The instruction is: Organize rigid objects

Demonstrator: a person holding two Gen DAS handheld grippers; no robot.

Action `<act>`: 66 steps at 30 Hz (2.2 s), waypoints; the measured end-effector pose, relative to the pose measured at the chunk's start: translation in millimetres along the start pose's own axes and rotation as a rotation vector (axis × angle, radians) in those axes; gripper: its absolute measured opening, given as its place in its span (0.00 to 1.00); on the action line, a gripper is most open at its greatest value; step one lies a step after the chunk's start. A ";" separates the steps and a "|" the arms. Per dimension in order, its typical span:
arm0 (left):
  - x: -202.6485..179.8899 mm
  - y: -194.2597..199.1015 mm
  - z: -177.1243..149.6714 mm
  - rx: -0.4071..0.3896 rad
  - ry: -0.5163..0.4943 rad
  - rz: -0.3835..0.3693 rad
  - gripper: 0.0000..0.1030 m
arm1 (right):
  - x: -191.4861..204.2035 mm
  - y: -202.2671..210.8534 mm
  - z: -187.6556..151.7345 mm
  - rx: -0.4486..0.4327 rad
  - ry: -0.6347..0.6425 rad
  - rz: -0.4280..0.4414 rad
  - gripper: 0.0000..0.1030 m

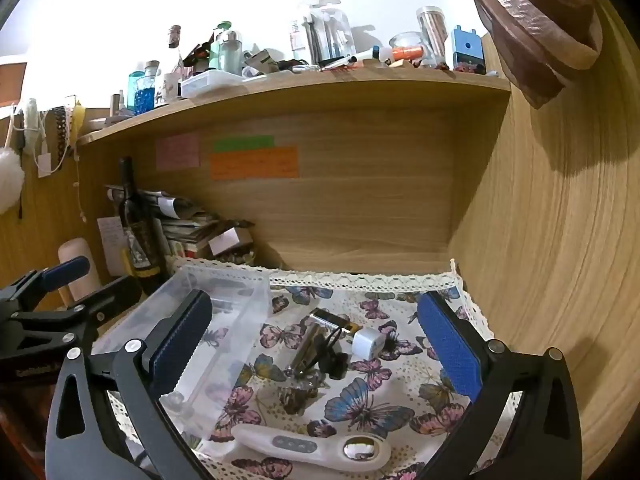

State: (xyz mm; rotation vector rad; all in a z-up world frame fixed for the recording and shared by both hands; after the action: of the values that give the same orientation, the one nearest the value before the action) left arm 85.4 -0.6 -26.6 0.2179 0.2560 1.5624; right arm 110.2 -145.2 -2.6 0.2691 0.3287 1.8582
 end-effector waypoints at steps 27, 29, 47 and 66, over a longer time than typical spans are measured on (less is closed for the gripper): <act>-2.5 1.5 3.9 -0.008 -0.003 -0.006 1.00 | -3.9 -2.1 -1.2 0.001 -0.017 0.000 1.00; -2.7 1.6 3.6 -0.008 -0.001 -0.006 1.00 | -3.5 -1.9 -0.8 0.000 -0.017 -0.001 1.00; -3.6 1.7 8.0 -0.016 -0.001 -0.012 1.00 | 0.7 1.1 1.1 -0.011 -0.005 0.004 1.00; -6.0 2.4 6.9 -0.022 0.007 -0.018 1.00 | 2.4 4.0 0.5 -0.013 -0.002 0.002 1.00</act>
State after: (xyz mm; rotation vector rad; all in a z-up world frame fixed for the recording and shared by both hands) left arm 85.1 -6.5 -19.2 0.1926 0.2461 1.5475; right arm 106.1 -144.0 -0.6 0.2622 0.3151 1.8611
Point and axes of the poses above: each gripper's, at about its wrist camera, not at the fingertips, and y roughly against the way its jaws point, x to its left, z to its top, the point moved 9 cm from there along -y, roughly the way its jaws point, and after that the axes turned 1 degree about -y, right-handed, at the moved point
